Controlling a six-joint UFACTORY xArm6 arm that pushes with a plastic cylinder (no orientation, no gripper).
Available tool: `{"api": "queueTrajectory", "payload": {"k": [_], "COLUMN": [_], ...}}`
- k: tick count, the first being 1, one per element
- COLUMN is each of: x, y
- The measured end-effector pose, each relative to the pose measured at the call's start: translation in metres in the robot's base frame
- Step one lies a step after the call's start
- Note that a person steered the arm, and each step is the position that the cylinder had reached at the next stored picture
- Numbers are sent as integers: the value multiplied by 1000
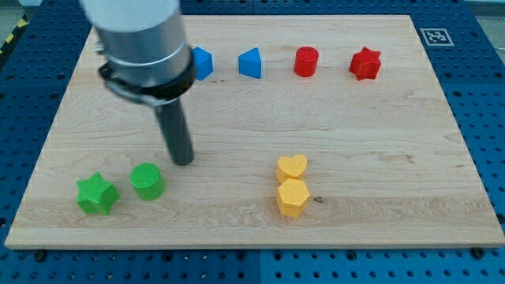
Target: Slide the yellow hexagon closer to green circle
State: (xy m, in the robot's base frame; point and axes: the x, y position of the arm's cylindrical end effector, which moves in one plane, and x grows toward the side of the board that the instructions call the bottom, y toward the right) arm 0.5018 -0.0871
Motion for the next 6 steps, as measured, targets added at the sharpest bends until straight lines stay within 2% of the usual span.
{"api": "queueTrajectory", "payload": {"k": [1, 2, 3, 4, 5, 6], "x": [-19, -17, 9, 61, 78, 77], "y": [79, 173, 231, 214, 191, 184]}}
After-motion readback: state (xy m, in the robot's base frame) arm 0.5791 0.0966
